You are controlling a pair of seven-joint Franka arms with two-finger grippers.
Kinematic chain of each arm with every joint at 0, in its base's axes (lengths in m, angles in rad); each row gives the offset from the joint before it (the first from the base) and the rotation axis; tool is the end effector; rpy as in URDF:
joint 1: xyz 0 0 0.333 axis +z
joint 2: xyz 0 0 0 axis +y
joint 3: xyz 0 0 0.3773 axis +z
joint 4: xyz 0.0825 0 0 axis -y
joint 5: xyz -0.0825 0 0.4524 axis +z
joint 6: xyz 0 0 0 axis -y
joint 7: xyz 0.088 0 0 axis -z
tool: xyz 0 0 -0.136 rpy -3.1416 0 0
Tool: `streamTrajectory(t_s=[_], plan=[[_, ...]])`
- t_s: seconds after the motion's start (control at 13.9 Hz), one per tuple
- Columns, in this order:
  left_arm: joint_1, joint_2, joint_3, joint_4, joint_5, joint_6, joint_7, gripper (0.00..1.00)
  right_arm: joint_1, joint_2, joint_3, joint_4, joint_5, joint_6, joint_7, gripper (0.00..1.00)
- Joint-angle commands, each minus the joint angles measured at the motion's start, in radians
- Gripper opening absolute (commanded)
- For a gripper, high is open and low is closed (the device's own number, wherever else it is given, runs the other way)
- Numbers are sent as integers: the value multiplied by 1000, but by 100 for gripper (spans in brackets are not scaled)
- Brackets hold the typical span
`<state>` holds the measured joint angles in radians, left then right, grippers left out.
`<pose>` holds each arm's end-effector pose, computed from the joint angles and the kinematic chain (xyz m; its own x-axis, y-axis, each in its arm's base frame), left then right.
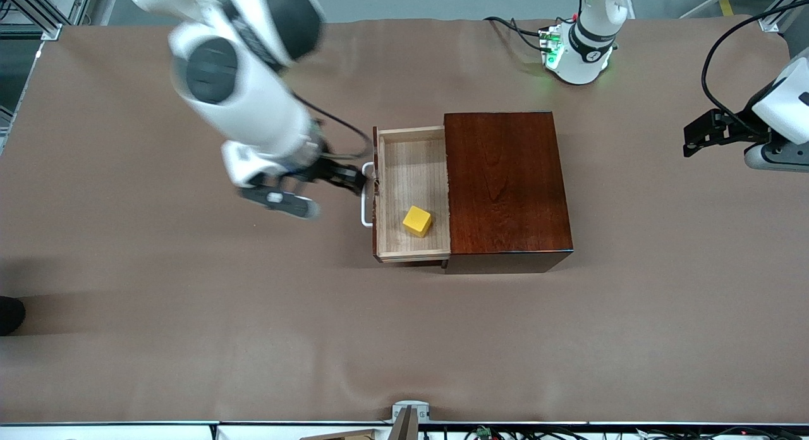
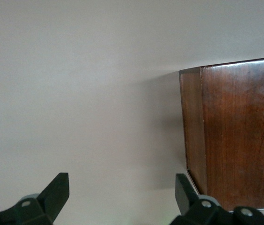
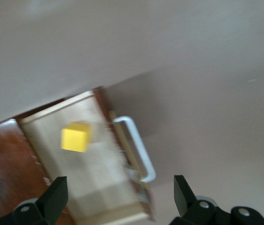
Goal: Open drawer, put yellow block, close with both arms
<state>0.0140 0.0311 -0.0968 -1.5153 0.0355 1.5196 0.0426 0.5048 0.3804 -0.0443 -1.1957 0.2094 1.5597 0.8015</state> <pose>0.6271 -0.0460 0.6629 0.9920 -0.1232 -0.0280 -0.1241 -0.9918 -0.0313 0.6608 0.3671 0.5981 0.9361 -0.3186 -0.1488 -0.3371 -0.9335 -0.1220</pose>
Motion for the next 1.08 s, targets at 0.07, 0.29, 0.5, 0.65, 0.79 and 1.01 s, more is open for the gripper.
streamTrajectory(t_s=[0.07,0.29,0.5,0.65,0.79,1.01], plan=[[4,9,-6,26,-20,-22,16,100,-181,-202,17,-198,-74,-72,-270,100],[3,9,-8,26,-22,-22,14,100,-339,-311,17,-338,-129,-64,-445,100],[3,9,-8,26,-22,-22,14,100,-494,-331,17,-378,-145,-53,-611,100],[1,9,-8,26,-22,-21,13,100,-525,-333,17,-378,-165,-47,-660,100],[1,9,-8,26,-22,-21,14,100,-531,-345,17,-378,-180,-35,-679,100],[4,15,-8,26,-22,-19,13,100,-531,-347,20,-372,-222,-29,-691,100]])
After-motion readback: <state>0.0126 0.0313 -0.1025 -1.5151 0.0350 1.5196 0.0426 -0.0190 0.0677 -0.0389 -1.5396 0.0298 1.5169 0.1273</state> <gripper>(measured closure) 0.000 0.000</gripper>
